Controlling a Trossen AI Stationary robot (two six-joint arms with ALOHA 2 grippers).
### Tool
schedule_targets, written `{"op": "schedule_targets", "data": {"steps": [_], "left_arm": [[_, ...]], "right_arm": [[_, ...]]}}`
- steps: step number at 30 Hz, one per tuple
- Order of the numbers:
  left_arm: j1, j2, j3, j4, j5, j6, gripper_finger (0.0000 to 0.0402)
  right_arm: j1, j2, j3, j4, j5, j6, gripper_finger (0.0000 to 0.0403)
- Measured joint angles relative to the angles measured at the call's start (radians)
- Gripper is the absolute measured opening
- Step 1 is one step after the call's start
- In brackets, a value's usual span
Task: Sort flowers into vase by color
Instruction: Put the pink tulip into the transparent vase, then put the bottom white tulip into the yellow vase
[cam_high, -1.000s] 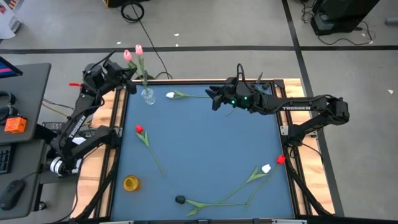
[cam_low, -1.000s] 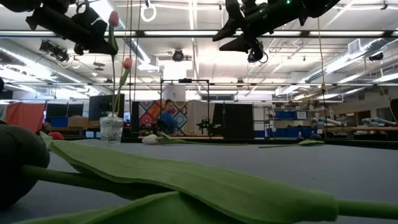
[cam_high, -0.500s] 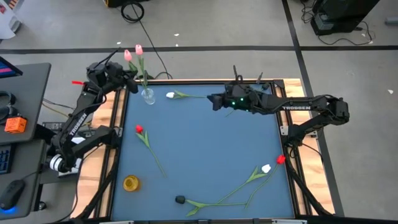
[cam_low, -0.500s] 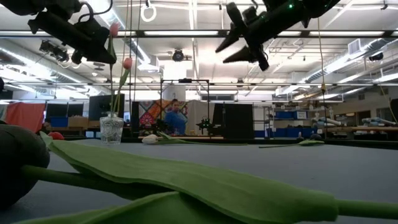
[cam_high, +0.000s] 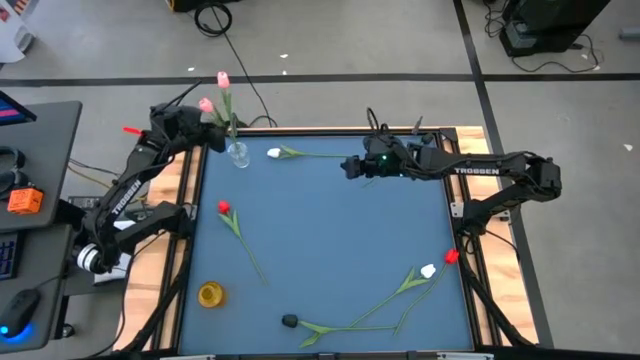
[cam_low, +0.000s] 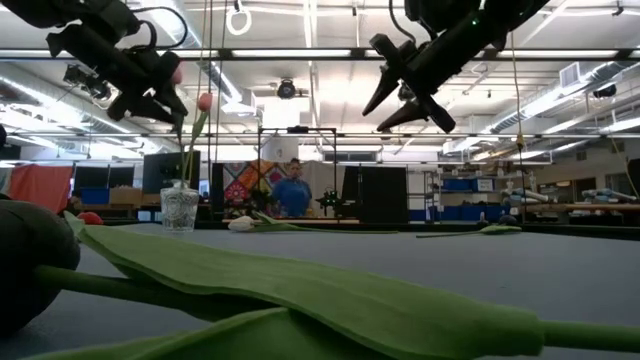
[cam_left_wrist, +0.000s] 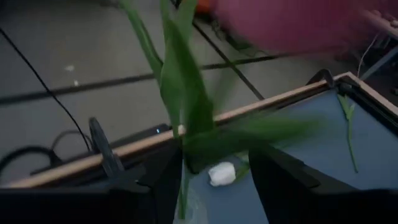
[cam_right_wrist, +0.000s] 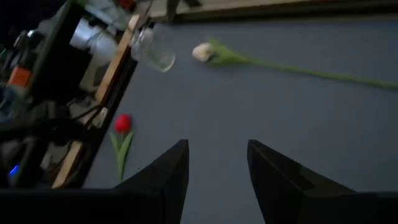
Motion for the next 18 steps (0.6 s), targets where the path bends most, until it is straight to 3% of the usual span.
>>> {"op": "schedule_targets", "data": {"steps": [7, 14, 18], "left_arm": [[-0.004, -0.003, 0.001, -0.076, 0.020, -0.116, 0.0191], [-0.031, 0.007, 0.058, -0.283, 0.019, -0.127, 0.0183], [-0.044, 0.006, 0.072, -0.451, -0.011, -0.131, 0.0170]], "right_arm": [[-0.033, 0.000, 0.000, -0.117, -0.205, 0.027, 0.0171], [-0.011, 0.000, 0.000, -0.338, -0.404, 0.021, 0.0171], [0.024, 0.000, 0.000, -0.480, -0.443, -0.016, 0.0171]]}}
